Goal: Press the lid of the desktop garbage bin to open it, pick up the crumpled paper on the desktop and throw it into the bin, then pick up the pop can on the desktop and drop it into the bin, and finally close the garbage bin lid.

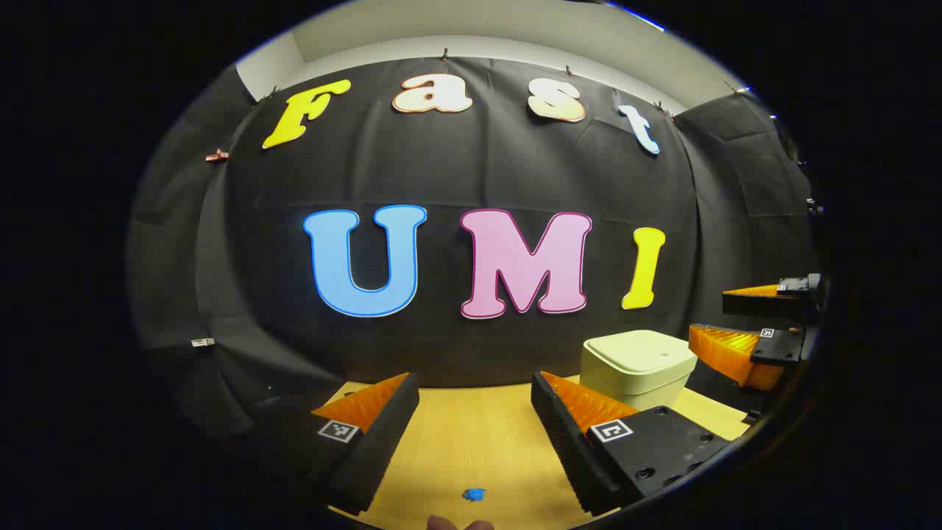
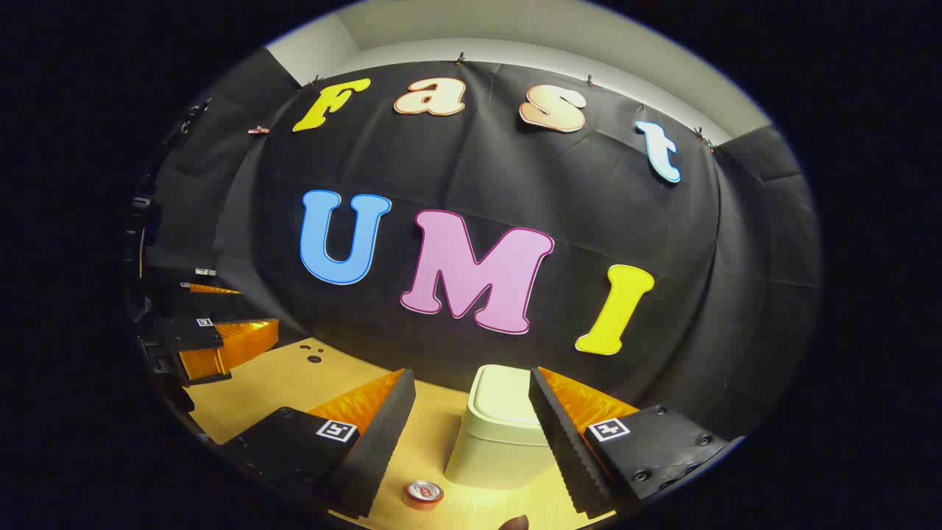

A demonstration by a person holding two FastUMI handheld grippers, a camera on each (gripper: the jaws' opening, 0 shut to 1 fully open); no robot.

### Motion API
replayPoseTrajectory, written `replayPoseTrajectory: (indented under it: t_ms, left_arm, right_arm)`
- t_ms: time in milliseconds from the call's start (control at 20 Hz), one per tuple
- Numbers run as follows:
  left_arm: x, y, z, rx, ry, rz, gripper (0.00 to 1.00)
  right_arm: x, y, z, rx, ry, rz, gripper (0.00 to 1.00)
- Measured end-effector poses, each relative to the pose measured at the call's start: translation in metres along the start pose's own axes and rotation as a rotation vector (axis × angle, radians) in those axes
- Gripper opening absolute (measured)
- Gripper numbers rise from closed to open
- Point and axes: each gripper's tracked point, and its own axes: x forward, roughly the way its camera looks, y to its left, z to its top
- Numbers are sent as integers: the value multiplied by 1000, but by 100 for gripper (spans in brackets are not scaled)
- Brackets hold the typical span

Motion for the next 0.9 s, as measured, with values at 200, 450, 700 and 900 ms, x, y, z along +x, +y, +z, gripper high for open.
replayPoseTrajectory:
  t_ms: [200, 450, 700, 900]
  left_arm:
    - [9, -1, 3, 21, -12, -1, 98]
    - [16, -3, 5, 27, -16, -5, 98]
    - [17, -7, 2, 22, -12, -7, 98]
    - [16, -7, 1, 18, -11, -7, 98]
  right_arm:
    - [10, -1, -5, 12, 4, 4, 98]
    - [19, -9, -5, 41, 4, -13, 98]
    - [22, -17, -7, 48, 9, -28, 97]
    - [24, -25, -5, 69, 13, -42, 92]
